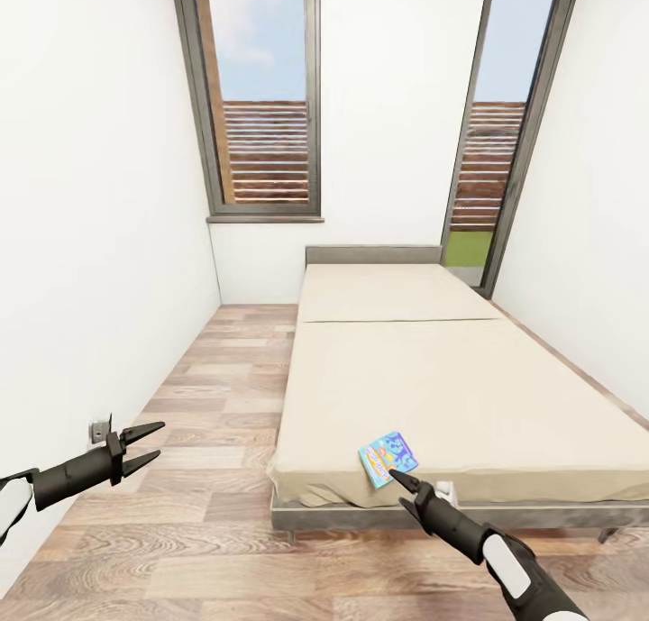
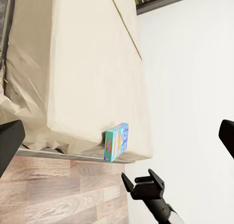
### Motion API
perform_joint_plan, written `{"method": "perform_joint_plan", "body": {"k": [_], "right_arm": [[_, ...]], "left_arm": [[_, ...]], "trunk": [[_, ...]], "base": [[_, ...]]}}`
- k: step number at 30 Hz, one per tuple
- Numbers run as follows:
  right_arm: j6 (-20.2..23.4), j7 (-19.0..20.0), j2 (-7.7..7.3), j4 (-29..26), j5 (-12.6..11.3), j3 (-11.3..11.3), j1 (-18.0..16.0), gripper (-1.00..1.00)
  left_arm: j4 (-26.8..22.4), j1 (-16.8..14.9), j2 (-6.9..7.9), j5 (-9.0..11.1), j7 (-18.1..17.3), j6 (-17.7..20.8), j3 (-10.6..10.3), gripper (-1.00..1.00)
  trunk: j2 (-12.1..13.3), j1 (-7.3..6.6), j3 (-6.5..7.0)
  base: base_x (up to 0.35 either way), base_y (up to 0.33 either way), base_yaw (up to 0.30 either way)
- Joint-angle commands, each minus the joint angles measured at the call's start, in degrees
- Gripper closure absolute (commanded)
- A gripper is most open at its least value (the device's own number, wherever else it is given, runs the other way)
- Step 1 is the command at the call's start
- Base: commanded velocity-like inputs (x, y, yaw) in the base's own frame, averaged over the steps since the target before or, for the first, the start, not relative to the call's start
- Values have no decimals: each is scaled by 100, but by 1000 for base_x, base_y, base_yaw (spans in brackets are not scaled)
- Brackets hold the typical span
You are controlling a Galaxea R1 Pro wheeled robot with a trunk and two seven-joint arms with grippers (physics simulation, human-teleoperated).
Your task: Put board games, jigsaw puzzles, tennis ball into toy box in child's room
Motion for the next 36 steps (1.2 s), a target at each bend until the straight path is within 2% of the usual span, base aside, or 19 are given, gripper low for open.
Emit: {"method": "perform_joint_plan", "body": {"k": [1, 11, 36], "right_arm": [[35, 5, 12, 3, -27, -17, -3, -100], [9, 2, 56, 95, -165, -175, -3, -100], [25, -6, 54, 147, -186, -209, -3, -100]], "left_arm": [[1, -4, 0, -4, -16, 23, 6, -100], [0, -4, 0, -5, -16, 24, 7, -100], [0, -4, -9, -4, -18, 32, 14, -100]], "trunk": [[-2, -1, -6], [-2, -1, -6], [-2, -1, -6]], "base": [[0, 2, 0], [8, 13, 0], [18, 19, 0]]}}
